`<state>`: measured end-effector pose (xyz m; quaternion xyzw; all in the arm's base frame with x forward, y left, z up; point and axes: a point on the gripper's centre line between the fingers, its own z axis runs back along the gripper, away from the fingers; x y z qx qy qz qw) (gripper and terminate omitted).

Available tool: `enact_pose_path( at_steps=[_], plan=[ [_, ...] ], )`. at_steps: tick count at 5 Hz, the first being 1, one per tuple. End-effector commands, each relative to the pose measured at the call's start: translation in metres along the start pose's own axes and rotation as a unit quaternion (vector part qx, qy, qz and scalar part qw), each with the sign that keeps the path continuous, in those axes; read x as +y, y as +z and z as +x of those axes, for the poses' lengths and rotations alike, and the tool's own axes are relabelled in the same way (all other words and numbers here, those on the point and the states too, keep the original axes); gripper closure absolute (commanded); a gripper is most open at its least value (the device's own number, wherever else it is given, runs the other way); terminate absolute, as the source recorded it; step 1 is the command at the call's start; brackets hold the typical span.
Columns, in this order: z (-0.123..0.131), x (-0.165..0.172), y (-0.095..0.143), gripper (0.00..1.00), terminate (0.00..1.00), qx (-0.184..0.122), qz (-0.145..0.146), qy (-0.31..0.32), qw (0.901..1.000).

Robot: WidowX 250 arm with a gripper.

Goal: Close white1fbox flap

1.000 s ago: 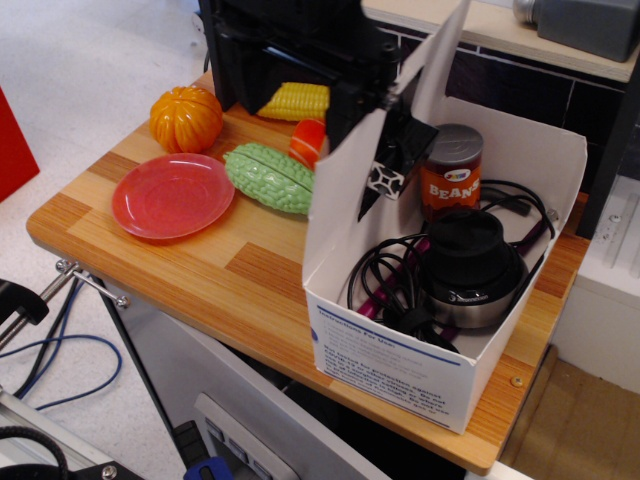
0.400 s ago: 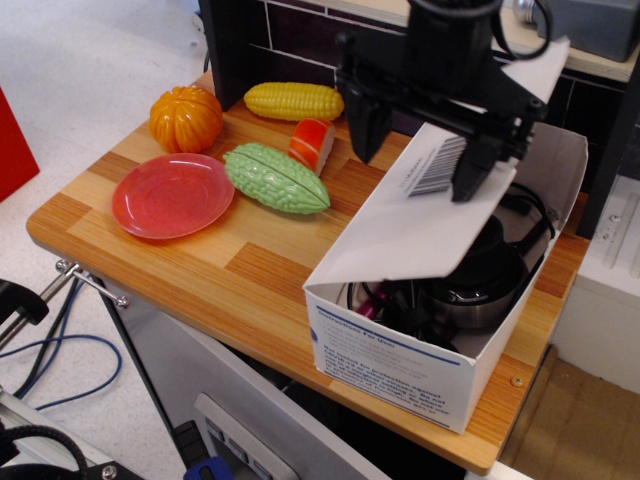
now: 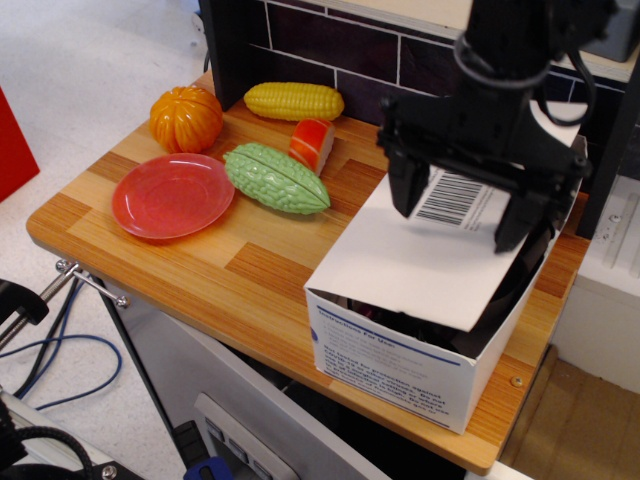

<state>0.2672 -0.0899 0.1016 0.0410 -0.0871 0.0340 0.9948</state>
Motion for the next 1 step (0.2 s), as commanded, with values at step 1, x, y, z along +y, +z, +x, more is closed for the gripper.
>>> enact_pose_path(
  at_steps=[1],
  plan=[
    [-0.0026,-0.0069,-0.0041,0.00,1.00,-0.023,0.001,0.003,0.9997]
  ],
)
